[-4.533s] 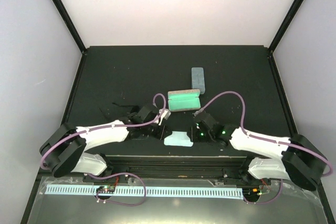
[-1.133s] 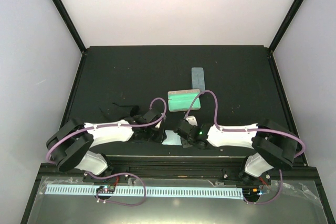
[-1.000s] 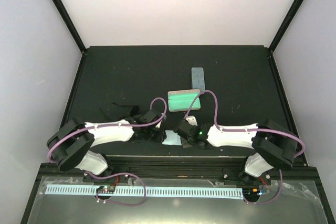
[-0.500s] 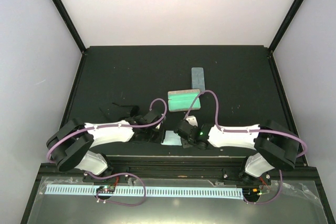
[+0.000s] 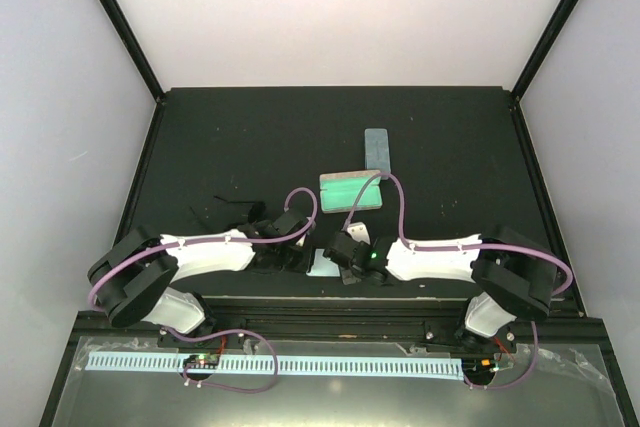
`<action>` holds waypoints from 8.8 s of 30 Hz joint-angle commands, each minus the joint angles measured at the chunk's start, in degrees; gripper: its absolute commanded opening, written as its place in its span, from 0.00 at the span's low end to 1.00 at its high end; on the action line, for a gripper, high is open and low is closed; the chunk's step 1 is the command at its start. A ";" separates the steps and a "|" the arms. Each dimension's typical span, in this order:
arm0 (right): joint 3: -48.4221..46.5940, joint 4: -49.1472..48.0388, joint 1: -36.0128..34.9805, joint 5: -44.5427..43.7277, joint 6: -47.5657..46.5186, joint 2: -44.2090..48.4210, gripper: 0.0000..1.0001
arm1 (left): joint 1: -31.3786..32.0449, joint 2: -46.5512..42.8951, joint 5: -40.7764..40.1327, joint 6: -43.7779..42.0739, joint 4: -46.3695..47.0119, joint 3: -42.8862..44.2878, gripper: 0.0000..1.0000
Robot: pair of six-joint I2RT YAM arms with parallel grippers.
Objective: Organize the sunglasses
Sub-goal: Pick up the glasses cleaning cloth from the center of the board, then place the glasses cleaning cloth in the sunglasses case, then pick up the sunglasses from the center of the board.
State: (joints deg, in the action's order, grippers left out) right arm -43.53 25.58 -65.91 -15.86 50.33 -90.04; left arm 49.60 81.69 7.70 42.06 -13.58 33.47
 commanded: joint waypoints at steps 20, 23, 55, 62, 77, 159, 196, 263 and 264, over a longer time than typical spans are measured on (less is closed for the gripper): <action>-5.49 0.74 8.16 -2.64 -15.38 10.50 0.01 | -0.44 -6.18 -6.12 0.55 -1.75 8.31 0.02; -7.01 -1.03 12.70 0.61 -19.39 11.27 0.01 | -1.70 -3.60 -6.40 -0.79 -2.23 12.14 0.02; -19.59 -6.60 29.65 4.50 -28.89 -10.21 0.01 | -11.00 23.20 -4.98 -6.46 -0.20 35.58 0.02; -19.96 -5.27 30.49 5.27 -28.45 -11.46 0.01 | -11.03 25.71 -4.31 -7.15 -1.49 37.08 0.02; -19.63 -1.00 30.72 2.13 -25.32 -10.03 0.01 | -11.15 25.72 -4.46 -7.78 -2.32 36.20 0.02; -17.58 -8.80 31.28 5.86 -18.46 -17.95 0.17 | -11.48 18.62 -1.50 -8.60 3.83 27.11 0.21; -8.50 -33.54 31.21 12.58 -17.13 -18.28 0.12 | -10.40 29.93 -13.52 -0.48 26.07 19.36 0.04; -9.13 -12.96 19.90 3.22 -12.23 1.15 0.39 | -43.53 -39.50 -28.95 6.28 -8.38 -12.71 0.73; -9.31 -12.91 19.54 3.15 -12.14 1.02 0.39 | -44.19 -39.67 -28.33 6.58 -7.99 -13.36 0.73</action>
State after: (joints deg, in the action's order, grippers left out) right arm -51.05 12.05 -45.41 -11.81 36.99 -88.23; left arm 7.66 44.36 -17.98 45.74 -19.64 22.79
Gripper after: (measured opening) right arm 0.391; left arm 0.730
